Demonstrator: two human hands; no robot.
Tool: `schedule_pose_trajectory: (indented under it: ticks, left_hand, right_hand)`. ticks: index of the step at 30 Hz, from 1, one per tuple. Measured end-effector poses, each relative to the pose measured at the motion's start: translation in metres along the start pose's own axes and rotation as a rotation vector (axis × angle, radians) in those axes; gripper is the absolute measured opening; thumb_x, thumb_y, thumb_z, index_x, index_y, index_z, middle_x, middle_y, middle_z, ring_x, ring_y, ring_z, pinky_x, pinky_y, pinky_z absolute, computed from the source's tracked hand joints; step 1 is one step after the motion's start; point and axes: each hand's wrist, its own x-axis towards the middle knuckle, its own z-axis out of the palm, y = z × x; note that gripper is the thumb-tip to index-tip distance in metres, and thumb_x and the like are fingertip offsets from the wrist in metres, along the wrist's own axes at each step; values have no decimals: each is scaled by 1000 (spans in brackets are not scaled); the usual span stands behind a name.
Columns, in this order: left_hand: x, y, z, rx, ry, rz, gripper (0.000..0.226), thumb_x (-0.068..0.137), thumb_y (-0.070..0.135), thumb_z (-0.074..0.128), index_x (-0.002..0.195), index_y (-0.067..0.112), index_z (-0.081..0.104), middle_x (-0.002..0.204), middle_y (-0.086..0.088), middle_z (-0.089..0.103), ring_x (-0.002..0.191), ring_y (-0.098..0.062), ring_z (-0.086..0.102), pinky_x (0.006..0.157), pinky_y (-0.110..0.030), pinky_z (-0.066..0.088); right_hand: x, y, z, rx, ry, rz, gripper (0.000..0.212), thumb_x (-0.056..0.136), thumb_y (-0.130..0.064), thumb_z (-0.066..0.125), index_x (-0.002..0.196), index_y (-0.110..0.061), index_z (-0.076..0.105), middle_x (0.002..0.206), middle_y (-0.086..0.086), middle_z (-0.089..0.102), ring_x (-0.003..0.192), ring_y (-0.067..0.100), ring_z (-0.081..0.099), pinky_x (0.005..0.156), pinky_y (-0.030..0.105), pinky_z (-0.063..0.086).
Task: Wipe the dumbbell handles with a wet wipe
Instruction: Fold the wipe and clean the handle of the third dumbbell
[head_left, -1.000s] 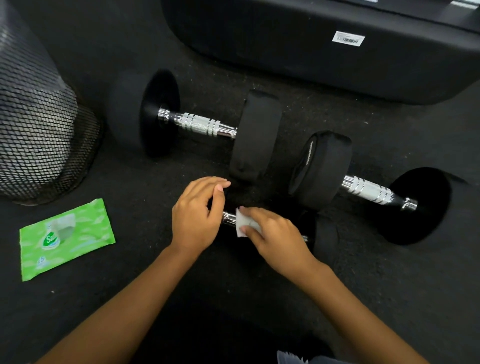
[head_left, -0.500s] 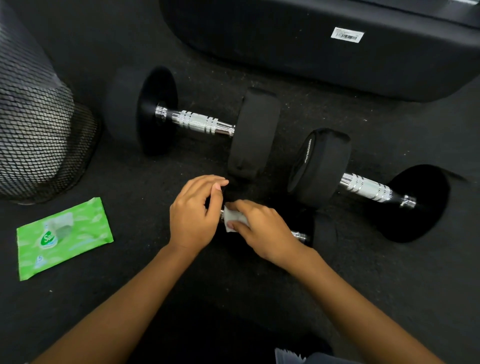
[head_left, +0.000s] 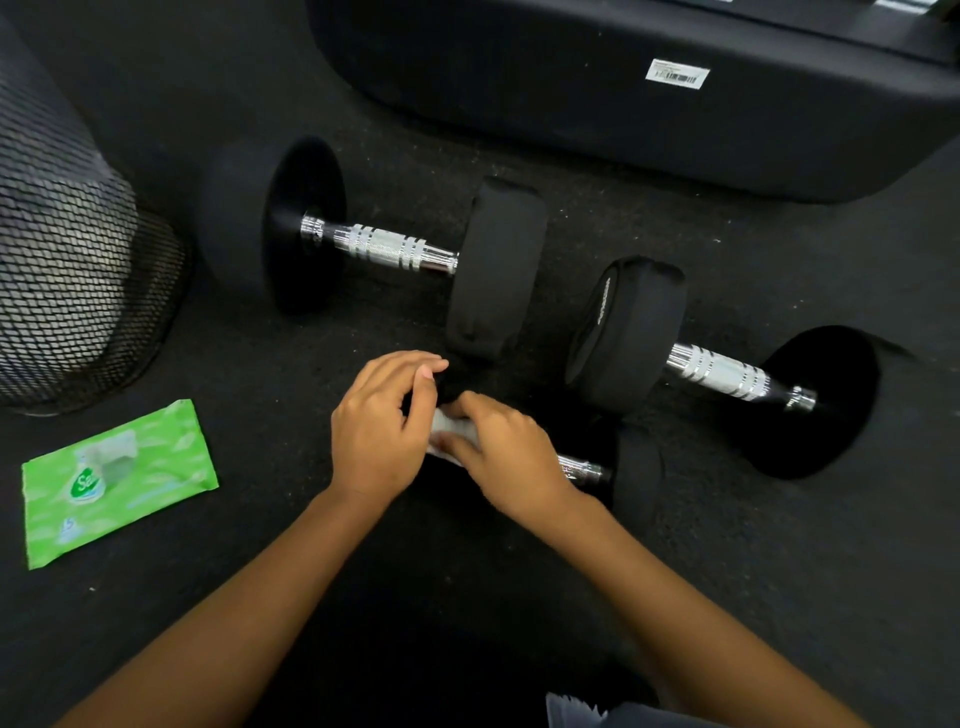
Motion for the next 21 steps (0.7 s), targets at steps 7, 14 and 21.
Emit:
schedule_pose_trajectory:
  ticks: [7,14,21]
  left_hand:
    - [0,0,1,2,-6,0,37,94,28,35,101,17,70,104,7,67,105,-7,57,87,-16,40]
    - [-1,0,-1,-6,-3,4,37,94,28,35,101,16,70,103,7,67,105,-6,56,89,-10,36]
    - [0,1,0,-13,0,-3,38,94,27,35,101,15,70,103,6,67,104,-8,57,88,-15,38]
  right_hand:
    - [16,-1,-6,86,-186,180,28,92,-39,51,104,-16,60,101,9,66,94,27,60,81,37,47]
    - [-14,-2,24,-235,189,-170,31,72,-11,72,97,-13,53,87,4,56,76,21,54,72,28,42]
    - [-6,12,-11,-106,-79,49,35,97,-38,41,112,-13,59,104,8,65,98,25,58,84,31,38]
